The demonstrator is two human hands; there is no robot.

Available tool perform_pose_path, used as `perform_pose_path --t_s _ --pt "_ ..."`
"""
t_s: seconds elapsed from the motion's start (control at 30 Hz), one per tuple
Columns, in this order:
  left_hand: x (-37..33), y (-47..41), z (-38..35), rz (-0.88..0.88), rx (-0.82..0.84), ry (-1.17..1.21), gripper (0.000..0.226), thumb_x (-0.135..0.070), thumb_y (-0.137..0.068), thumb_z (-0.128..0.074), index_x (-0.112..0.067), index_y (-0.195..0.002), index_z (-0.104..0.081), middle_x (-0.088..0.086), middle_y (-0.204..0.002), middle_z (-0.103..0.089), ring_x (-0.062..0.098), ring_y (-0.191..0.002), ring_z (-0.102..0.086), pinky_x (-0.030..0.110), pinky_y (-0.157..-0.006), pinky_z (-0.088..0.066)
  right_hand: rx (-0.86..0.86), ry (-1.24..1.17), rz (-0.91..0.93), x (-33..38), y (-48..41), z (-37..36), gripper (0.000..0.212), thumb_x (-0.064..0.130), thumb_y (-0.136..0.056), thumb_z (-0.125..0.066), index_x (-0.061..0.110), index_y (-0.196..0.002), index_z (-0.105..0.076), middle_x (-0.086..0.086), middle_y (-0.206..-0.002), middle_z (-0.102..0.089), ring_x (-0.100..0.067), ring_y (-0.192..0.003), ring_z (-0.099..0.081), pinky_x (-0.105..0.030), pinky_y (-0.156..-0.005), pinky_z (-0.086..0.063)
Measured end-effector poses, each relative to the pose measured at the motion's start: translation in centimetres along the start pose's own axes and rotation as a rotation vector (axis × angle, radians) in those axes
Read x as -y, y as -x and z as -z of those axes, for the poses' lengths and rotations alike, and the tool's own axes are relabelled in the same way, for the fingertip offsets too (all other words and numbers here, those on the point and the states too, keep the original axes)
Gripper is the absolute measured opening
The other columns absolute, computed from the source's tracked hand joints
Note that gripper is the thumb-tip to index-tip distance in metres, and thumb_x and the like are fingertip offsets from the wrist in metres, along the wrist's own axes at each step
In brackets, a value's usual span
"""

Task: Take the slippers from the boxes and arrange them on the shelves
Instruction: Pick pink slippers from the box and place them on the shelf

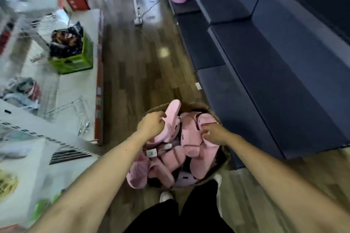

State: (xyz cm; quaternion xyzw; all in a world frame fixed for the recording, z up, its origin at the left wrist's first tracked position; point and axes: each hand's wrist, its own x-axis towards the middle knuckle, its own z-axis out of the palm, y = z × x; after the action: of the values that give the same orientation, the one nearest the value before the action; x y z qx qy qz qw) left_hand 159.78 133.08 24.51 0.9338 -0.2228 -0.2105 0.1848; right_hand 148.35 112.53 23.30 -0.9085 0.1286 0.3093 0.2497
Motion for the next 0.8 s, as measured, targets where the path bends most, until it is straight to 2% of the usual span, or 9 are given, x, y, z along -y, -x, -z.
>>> perform_pose_path --t_s 0.03,0.07,0.13,0.27,0.33,0.43,0.53,0.7,0.8 --pt "0.6 0.5 -0.3 0.028 0.005 -0.003 0.036 -0.013 -0.087 -0.044 -0.020 -0.117 -0.062 0.007 -0.125 -0.061 0.027 -0.112 -0.058 0.029 -0.085 -0.045 0.021 0.007 -0.001 -0.1 -0.5 -0.7 0.022 0.013 -0.091 -0.044 0.014 -0.090 -0.066 -0.017 -0.123 -0.058 -0.021 -0.098 -0.051 -0.026 -0.073 -0.040" --pt "1.0 0.8 -0.8 0.042 0.015 -0.005 0.036 -0.013 -0.088 -0.044 -0.019 -0.118 -0.061 0.008 -0.125 -0.062 0.028 -0.111 -0.058 0.029 -0.086 -0.045 0.037 0.015 -0.007 -0.1 -0.8 -1.4 0.022 0.014 -0.091 -0.044 0.011 -0.093 -0.066 -0.018 -0.121 -0.059 -0.022 -0.095 -0.051 -0.024 -0.068 -0.037" --pt "1.5 1.3 -1.7 0.052 0.055 -0.001 0.036 -0.013 -0.088 -0.044 -0.019 -0.120 -0.060 0.010 -0.125 -0.061 0.029 -0.111 -0.058 0.031 -0.089 -0.048 0.039 0.024 -0.023 -0.6 -1.1 -2.4 0.026 0.014 -0.091 -0.045 0.007 -0.108 -0.063 -0.017 -0.122 -0.059 -0.027 -0.104 -0.054 -0.026 -0.073 -0.038" --pt "0.9 1.3 -3.1 0.007 0.141 -0.078 0.036 -0.017 -0.088 -0.047 -0.020 -0.122 -0.058 0.015 -0.123 -0.059 0.034 -0.108 -0.057 0.040 -0.090 -0.048 0.060 0.028 -0.063 -2.4 -1.6 -3.8 0.030 0.017 -0.093 -0.042 0.008 -0.112 -0.063 -0.013 -0.124 -0.058 -0.027 -0.108 -0.052 -0.029 -0.081 -0.039" --pt "0.0 0.9 -4.0 -0.012 0.154 -0.133 0.037 -0.020 -0.089 -0.048 -0.020 -0.125 -0.056 0.014 -0.125 -0.057 0.035 -0.109 -0.054 0.036 -0.090 -0.046 0.092 0.002 -0.074 -3.4 -1.7 -4.2 0.033 0.018 -0.094 -0.041 0.011 -0.118 -0.062 -0.012 -0.129 -0.056 -0.028 -0.115 -0.051 -0.030 -0.089 -0.041" --pt "-1.7 -0.7 -5.5 -0.026 0.164 -0.179 0.038 -0.025 -0.088 -0.054 -0.020 -0.126 -0.055 0.009 -0.128 -0.056 0.031 -0.116 -0.050 0.032 -0.093 -0.040 0.103 -0.011 -0.083 -5.1 -1.7 -3.7 0.034 0.017 -0.094 -0.041 0.010 -0.122 -0.060 -0.012 -0.133 -0.054 -0.029 -0.119 -0.050 -0.030 -0.093 -0.041" --pt "-2.9 -4.7 -9.1 -0.094 0.222 -0.218 0.036 -0.026 -0.089 -0.052 -0.018 -0.124 -0.055 0.003 -0.128 -0.057 0.028 -0.120 -0.047 0.031 -0.097 -0.035 0.033 -0.084 -0.137 -8.1 -4.1 -3.6 0.035 0.016 -0.093 -0.044 0.010 -0.125 -0.057 -0.011 -0.135 -0.051 -0.028 -0.121 -0.049 -0.031 -0.096 -0.041" --pt "-3.0 -9.0 -14.5 -0.082 0.270 -0.238 0.043 -0.020 -0.087 -0.055 -0.024 -0.130 -0.050 -0.001 -0.136 -0.050 0.024 -0.129 -0.038 0.051 -0.108 -0.030 -0.066 -0.224 -0.182 -11.0 -7.6 -5.1 0.034 0.012 -0.091 -0.047 0.005 -0.122 -0.060 -0.014 -0.131 -0.054 -0.027 -0.118 -0.051 -0.028 -0.094 -0.040" --pt "-2.1 -11.6 -18.7 -0.063 0.298 -0.233 0.048 -0.023 -0.089 -0.053 -0.022 -0.135 -0.042 0.001 -0.142 -0.044 0.024 -0.132 -0.035 0.041 -0.106 -0.032 -0.080 -0.381 -0.257 -12.6 -11.0 -6.7 0.033 0.011 -0.091 -0.048 0.005 -0.122 -0.060 -0.012 -0.129 -0.058 -0.026 -0.119 -0.053 -0.029 -0.098 -0.041"
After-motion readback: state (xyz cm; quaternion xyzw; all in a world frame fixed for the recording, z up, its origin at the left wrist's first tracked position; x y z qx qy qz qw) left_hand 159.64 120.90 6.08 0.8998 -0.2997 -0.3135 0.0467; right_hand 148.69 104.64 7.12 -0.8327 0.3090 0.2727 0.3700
